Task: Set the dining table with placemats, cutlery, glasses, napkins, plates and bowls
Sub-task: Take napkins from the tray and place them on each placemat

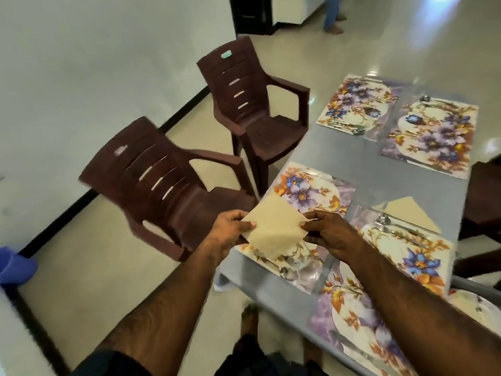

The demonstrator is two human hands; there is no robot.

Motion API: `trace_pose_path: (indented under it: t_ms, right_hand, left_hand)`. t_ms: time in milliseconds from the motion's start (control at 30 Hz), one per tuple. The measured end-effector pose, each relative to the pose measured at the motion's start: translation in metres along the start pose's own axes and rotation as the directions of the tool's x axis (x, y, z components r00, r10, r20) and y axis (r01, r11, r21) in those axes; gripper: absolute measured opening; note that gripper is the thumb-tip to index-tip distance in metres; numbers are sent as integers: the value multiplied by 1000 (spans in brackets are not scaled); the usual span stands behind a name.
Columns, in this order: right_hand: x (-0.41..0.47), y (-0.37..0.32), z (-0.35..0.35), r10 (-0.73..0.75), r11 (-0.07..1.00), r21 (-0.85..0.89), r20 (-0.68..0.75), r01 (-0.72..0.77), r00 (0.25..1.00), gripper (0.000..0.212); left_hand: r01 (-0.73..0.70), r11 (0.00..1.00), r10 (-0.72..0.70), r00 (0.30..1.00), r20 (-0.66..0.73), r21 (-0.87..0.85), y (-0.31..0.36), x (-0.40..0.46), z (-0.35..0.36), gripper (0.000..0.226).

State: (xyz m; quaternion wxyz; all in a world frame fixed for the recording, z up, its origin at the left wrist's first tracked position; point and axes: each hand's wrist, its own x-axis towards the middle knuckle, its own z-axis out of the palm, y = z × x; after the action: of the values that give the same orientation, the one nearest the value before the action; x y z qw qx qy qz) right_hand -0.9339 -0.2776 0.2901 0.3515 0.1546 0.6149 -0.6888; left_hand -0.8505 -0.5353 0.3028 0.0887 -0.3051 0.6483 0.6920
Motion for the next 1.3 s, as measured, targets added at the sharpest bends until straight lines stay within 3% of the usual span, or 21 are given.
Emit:
trace_pose_path:
  t_ms: [200, 400, 600, 700, 867, 967, 1033, 1167, 1300]
  right_hand:
    - [11, 3, -2, -7, 999, 40, -308, 21, 951, 24]
    - [17, 16, -11, -4, 1000, 10, -492, 11, 871, 21]
    - [57, 27, -33, 35, 996, -50, -497, -69, 867, 23]
    - [82, 29, -44, 42, 992, -79, -497, -94, 867, 19]
    - [112, 42, -53, -21, 940, -303, -512, -157, 858, 9]
    - [122, 57, -53, -72, 812, -557, -391, -173, 918, 14]
    - [127, 61, -53, -49, 795, -585, -327, -161, 944, 17]
    - [133, 48, -54, 71, 948, -258, -402, -187, 913, 32]
    - [150, 42, -55, 39, 985, -126, -521, -122, 853, 36]
  left_hand:
    - [29, 986, -65, 974, 217, 164, 19, 97, 18, 23]
    - [-17, 956, -84, 941, 328, 293, 22, 148, 38, 17]
    - [-6, 924, -162, 899, 406, 381, 7, 183, 59, 25]
    - [-33, 889, -162, 910, 382, 457, -4, 207, 68, 26]
    - [-233, 753, 29, 946, 323, 615, -19, 259, 88, 31]
    - [-311, 709, 131, 940, 315, 633, -7, 273, 111, 35]
    - [-362, 690, 124, 912, 390, 627, 0, 282, 126, 38]
    - [-447, 572, 5, 840, 542, 687, 7, 292, 142, 45]
    - [-498, 504, 76, 839, 538, 705, 14, 285, 138, 54]
